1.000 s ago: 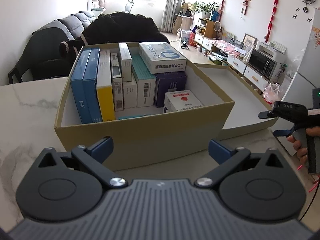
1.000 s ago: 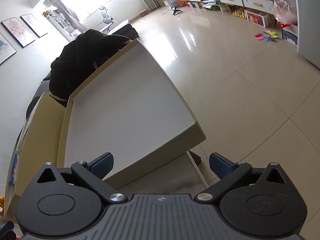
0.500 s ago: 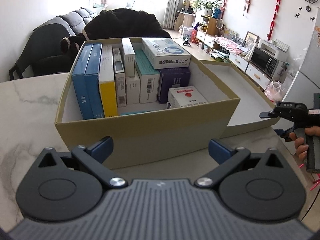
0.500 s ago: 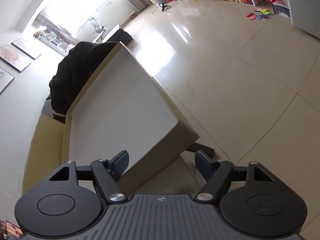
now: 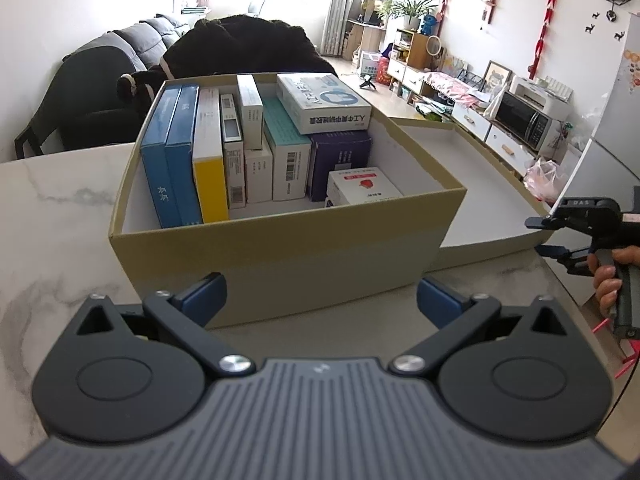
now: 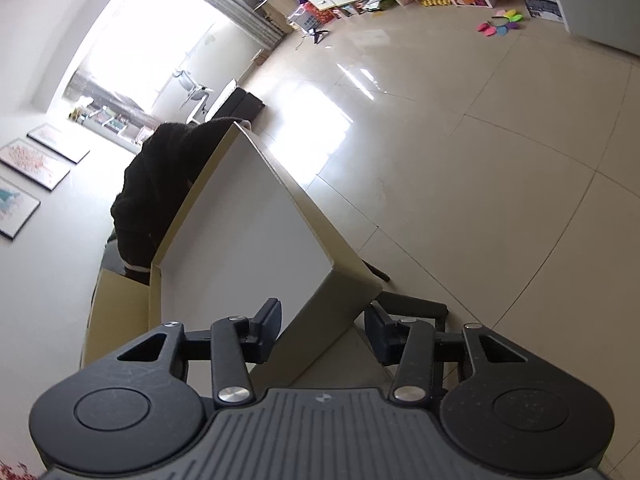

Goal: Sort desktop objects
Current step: 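Lift and tilt the tan lid up by its rim with the right gripper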

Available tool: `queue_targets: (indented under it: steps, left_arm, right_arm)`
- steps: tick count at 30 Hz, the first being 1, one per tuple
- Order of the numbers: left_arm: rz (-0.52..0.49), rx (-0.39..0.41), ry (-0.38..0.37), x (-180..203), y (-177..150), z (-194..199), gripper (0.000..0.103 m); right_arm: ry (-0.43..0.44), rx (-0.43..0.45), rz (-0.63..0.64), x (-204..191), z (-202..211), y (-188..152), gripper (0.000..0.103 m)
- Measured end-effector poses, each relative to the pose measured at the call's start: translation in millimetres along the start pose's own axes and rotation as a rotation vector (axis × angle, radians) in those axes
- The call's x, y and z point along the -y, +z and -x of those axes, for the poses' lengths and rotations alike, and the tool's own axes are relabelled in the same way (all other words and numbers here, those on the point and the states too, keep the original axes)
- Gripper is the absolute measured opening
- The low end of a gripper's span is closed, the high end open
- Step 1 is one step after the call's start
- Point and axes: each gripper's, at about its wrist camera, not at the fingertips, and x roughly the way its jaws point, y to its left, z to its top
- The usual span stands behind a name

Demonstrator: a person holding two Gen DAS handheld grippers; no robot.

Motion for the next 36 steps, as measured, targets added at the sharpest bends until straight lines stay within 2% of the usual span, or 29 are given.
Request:
queue_targets:
  steps: [16,26,36]
  left_arm:
    - [-0.008,0.042,-0.024,4.2,-8.5,27.4,0.103]
    - [-0.019,0.060,-0.057,10.5,-21.0,46.4,0.103]
    - [-0.060,0.064,-0.097,21.5,-34.8,62.7,0.103]
  right_arm:
    - [0.015,0.059,0.014,1.0,53.4,-15.2,0.048]
    - [0.039,0.130,0.067,-8.2,100.0,-39.3,0.047]
    - [0.068,0.162,0.098,-4.7,141.1,-69.1,0.047]
